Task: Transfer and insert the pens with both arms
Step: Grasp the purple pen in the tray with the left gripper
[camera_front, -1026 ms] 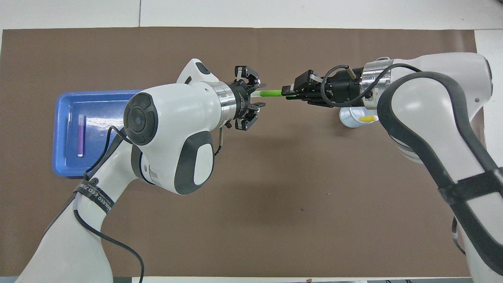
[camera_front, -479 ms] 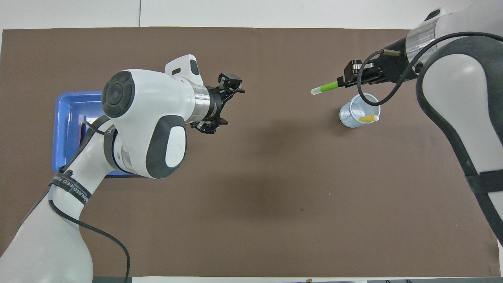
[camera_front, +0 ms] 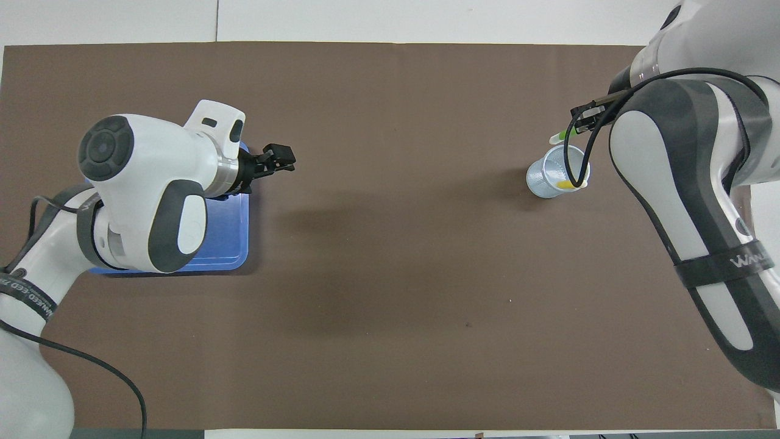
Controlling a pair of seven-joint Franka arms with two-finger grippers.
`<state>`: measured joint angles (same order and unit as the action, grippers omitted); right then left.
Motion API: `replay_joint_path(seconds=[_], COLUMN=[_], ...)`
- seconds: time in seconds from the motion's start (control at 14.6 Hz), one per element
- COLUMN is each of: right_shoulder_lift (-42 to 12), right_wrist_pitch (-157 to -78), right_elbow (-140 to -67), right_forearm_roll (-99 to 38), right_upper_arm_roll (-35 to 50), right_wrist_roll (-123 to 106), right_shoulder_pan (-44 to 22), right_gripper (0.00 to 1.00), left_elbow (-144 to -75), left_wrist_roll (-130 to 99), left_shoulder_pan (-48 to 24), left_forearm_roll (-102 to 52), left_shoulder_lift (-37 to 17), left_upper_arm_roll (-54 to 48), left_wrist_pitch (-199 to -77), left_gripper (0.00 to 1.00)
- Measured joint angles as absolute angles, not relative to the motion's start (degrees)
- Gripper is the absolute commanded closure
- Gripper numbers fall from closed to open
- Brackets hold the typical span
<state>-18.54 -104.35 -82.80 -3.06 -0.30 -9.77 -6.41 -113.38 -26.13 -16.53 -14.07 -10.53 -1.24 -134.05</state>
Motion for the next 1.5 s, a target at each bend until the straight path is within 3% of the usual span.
replay_joint_path(seconds=[0.34, 0.75, 1.5], right_shoulder_lift=[-18.5, -17.03, -14.76], right_wrist_pitch=[-104.3, -104.36, -120.32], right_elbow=[-84.65, -88.95, -102.65], right_forearm_roll=[-2.88, -2.88, -2.88], right_upper_arm_roll=[-0.51, -0.51, -0.47], right_wrist_roll=[-11.77, -13.07, -13.81], right_shoulder_pan=[-5.19, -4.84, -4.15], right_gripper=[1.0, 1.0, 1.0], left_elbow=[-115.08, -116.2, -116.24], left_wrist_roll=[-2.91, 13.55, 15.06], left_shoulder_pan=[-4.84, 3.53, 7.34], left_forearm_roll=[-10.33, -5.66, -4.89], left_shoulder_lift=[-10.07, -11.32, -16.91], left_upper_arm_roll=[-1.03, -1.03, -0.69], left_wrist_pitch=[-133.89, -133.79, -133.84], left_gripper=[0.0, 0.0, 0.03])
